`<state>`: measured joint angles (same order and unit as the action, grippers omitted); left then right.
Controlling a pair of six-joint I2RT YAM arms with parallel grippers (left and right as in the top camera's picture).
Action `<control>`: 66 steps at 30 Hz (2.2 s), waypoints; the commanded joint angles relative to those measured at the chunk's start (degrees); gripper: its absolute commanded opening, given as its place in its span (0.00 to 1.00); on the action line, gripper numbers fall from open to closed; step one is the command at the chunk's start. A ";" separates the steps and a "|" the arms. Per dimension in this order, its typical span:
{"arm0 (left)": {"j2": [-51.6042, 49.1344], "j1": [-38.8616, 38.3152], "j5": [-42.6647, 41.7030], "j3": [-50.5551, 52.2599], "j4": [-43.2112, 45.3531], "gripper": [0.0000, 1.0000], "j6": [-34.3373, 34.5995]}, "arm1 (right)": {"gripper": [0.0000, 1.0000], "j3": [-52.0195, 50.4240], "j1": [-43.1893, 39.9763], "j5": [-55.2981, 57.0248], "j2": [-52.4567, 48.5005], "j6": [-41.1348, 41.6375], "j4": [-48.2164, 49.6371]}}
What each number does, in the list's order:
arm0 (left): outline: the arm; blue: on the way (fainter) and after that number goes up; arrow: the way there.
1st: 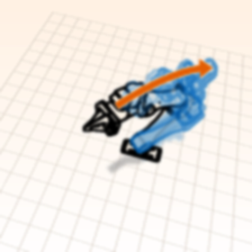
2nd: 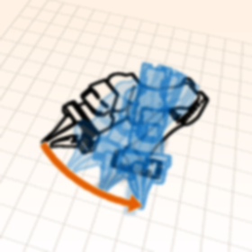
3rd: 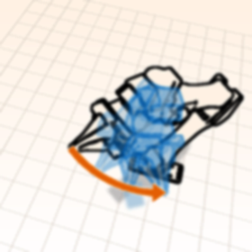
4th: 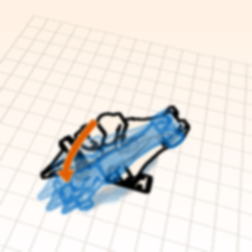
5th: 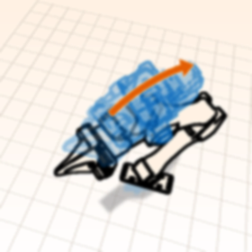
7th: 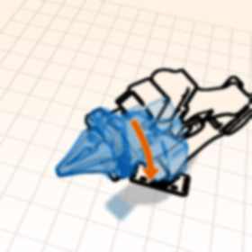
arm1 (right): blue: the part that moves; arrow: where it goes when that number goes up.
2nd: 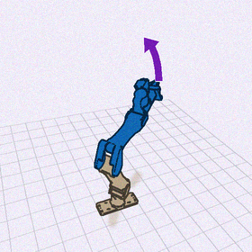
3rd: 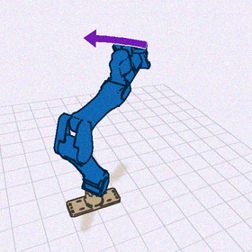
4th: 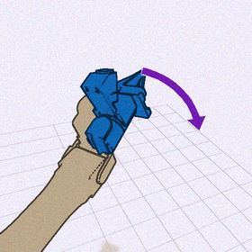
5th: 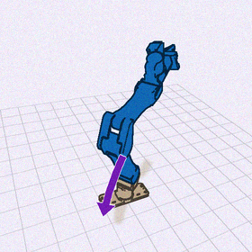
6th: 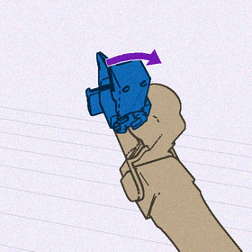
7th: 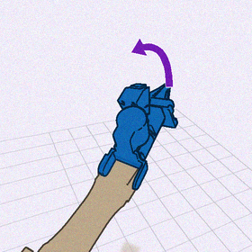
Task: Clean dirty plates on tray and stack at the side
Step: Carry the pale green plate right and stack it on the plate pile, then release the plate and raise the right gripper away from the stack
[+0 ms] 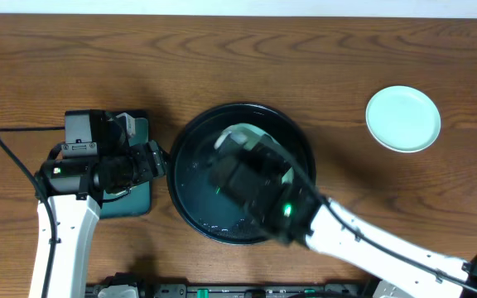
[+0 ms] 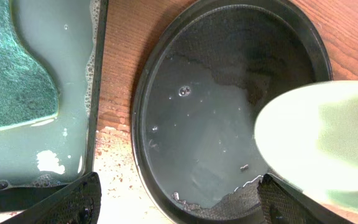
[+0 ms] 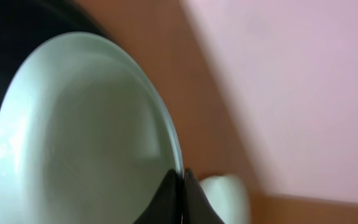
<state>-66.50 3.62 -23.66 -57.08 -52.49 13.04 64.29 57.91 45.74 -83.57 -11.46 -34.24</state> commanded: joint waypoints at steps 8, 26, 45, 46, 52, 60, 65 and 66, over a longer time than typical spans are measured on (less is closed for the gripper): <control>-0.48 -0.22 2.51 -1.01 -0.44 0.81 -0.98 | 0.01 -0.13 -26.53 -46.60 -1.07 37.33 4.83; -0.48 -0.22 2.51 -1.01 -0.42 0.81 -1.01 | 0.01 -0.33 -74.16 -55.49 -1.62 47.63 2.25; -0.48 -0.22 2.54 -1.01 -0.39 0.81 -0.98 | 0.05 -0.31 -88.19 -58.34 -17.46 43.91 4.68; -0.48 -0.22 2.54 -1.01 -0.37 0.81 -0.98 | 0.11 -0.28 -88.19 -59.78 -17.44 43.30 5.01; -0.48 -0.22 2.54 -1.01 -0.37 0.81 -0.98 | 0.56 0.63 -88.17 -68.78 -16.98 38.66 6.21; -0.46 -0.04 11.61 -1.03 1.01 0.82 0.72 | 0.70 1.55 -82.20 -72.15 -9.42 28.50 2.32; -0.28 0.00 12.39 -1.03 3.54 0.81 2.49 | 0.73 1.55 -72.63 -64.39 -3.04 25.00 -3.80; -0.07 0.00 12.39 -1.16 3.76 0.81 2.49 | 0.75 1.55 -70.03 -62.25 -2.03 24.39 -5.09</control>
<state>-66.70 3.64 -13.32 -57.08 -49.17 14.70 64.77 -17.21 -21.87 -88.53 17.34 -37.58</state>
